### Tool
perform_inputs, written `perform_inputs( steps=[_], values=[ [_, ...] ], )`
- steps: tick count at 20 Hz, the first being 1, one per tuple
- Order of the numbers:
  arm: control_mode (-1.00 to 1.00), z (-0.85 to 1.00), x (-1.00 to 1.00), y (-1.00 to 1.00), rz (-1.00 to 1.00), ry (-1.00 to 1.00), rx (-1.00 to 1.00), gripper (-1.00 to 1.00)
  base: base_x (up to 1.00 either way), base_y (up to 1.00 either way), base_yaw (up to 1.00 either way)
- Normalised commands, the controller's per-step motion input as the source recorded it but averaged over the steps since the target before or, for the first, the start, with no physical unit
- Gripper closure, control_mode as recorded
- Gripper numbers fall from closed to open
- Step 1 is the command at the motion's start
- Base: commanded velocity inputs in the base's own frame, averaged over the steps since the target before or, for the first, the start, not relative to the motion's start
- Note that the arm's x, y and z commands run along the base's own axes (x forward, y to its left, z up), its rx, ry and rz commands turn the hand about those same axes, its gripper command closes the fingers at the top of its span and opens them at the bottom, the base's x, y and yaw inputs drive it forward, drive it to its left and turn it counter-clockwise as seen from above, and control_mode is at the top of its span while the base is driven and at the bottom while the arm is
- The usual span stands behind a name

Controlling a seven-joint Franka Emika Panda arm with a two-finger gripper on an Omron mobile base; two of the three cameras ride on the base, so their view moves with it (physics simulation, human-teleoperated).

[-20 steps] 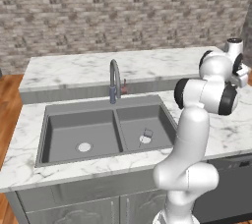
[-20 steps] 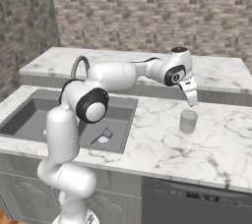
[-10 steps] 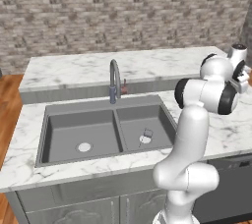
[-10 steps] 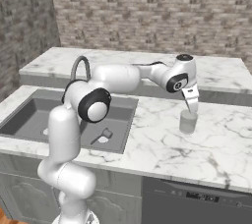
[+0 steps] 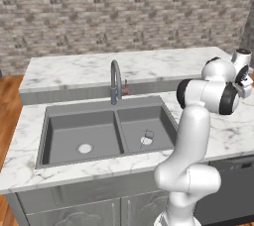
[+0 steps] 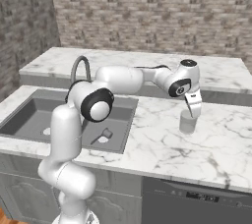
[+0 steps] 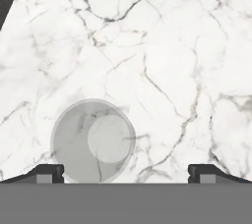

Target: Move any existing items from the left basin to the right basin for drying. Then move the glass cup from the counter to the left basin of the sink for washing.

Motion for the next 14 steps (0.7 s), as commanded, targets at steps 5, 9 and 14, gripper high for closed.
perform_inputs(
  steps=[5, 9, 14],
  values=[
    [-1.0, -0.24, 0.0, 0.0, 0.0, 0.0, 0.0, -1.0, 0.0, 0.0, 0.0],
    [-1.0, -0.14, 0.0, 0.0, 0.0, 0.0, 0.0, -1.0, 0.0, 0.0, 0.0],
    [-1.0, -0.13, -0.09, 0.0, 0.0, 0.0, 0.0, -1.0, 0.0, 0.0, 0.0]
  ],
)
